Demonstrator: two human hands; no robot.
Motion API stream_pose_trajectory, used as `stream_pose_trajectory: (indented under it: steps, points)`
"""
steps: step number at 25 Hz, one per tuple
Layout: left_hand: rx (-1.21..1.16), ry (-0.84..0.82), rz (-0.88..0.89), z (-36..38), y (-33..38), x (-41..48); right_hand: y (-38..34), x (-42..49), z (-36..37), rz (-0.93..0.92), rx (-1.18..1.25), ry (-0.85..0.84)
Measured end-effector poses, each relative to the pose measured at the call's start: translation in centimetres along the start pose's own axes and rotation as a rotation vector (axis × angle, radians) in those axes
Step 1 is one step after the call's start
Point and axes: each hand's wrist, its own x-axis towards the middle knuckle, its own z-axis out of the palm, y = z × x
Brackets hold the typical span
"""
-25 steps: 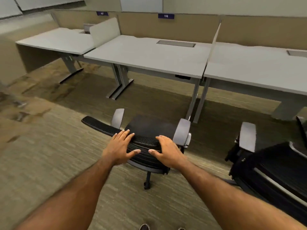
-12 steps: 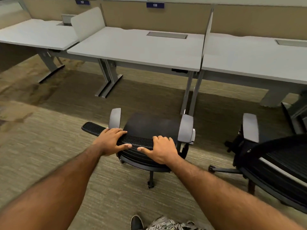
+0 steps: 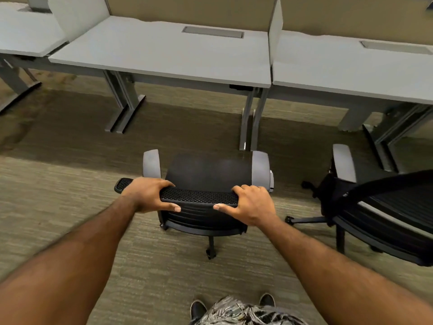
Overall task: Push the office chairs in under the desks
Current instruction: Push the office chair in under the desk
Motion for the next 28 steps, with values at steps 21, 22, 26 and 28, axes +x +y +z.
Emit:
stream_pose_trajectory:
  steps: [21,22,26,28]
  points:
    - [-0.067,0.141,-0.177,-2.0,-2.5,8.8,5.0,15.6,-1.8,-0.167,-0.051,0.002]
    - [-0.070,0.147,-0.187,-2.2,-2.9,9.5,5.3,16.8,-1.9,-0.176,-0.051,0.005]
    - [-0.076,0.194,-0.212,-2.9,-4.1,12.3,6.2,21.2,-2.0,-0.205,-0.042,-0.006]
    - [-0.079,0.219,-0.221,-3.3,-5.0,13.6,6.3,23.3,-2.1,-0.207,-0.033,-0.018]
